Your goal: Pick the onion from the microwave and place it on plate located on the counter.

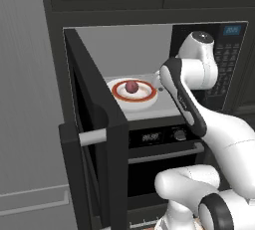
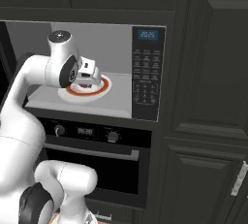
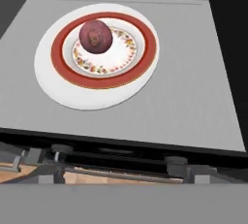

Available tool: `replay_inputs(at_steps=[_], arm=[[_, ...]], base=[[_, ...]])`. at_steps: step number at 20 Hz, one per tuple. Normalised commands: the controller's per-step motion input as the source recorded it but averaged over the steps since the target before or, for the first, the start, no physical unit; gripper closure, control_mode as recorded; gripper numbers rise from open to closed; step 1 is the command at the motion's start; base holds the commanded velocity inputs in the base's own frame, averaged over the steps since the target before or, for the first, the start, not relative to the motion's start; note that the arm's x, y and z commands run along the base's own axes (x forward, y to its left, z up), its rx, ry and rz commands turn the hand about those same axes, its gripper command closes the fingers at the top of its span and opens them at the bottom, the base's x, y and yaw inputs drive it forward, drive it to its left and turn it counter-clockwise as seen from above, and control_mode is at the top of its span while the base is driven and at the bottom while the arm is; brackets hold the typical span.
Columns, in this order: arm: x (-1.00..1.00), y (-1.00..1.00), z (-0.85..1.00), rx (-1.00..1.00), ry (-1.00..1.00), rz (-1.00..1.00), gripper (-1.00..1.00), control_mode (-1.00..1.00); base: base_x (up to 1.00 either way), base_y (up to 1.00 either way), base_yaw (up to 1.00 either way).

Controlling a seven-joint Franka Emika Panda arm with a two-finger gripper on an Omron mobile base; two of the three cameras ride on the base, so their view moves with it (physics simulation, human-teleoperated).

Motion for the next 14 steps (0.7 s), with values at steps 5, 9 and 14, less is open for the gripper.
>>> replay_inputs(at_steps=[5,9,14], arm=[[0.41,0.45,-0.25,0.01,-0.17,0.0,-1.0,-1.0],[0.62,0.5,-0.01,0.0,-0.02,0.0,-1.0,-1.0],[0.71,0.32,0.0,0.0,0.0,0.0,-1.0,-1.0]], base=[[0.0,0.0,0.0],[0.0,0.0,0.0],[0.0,0.0,0.0]])
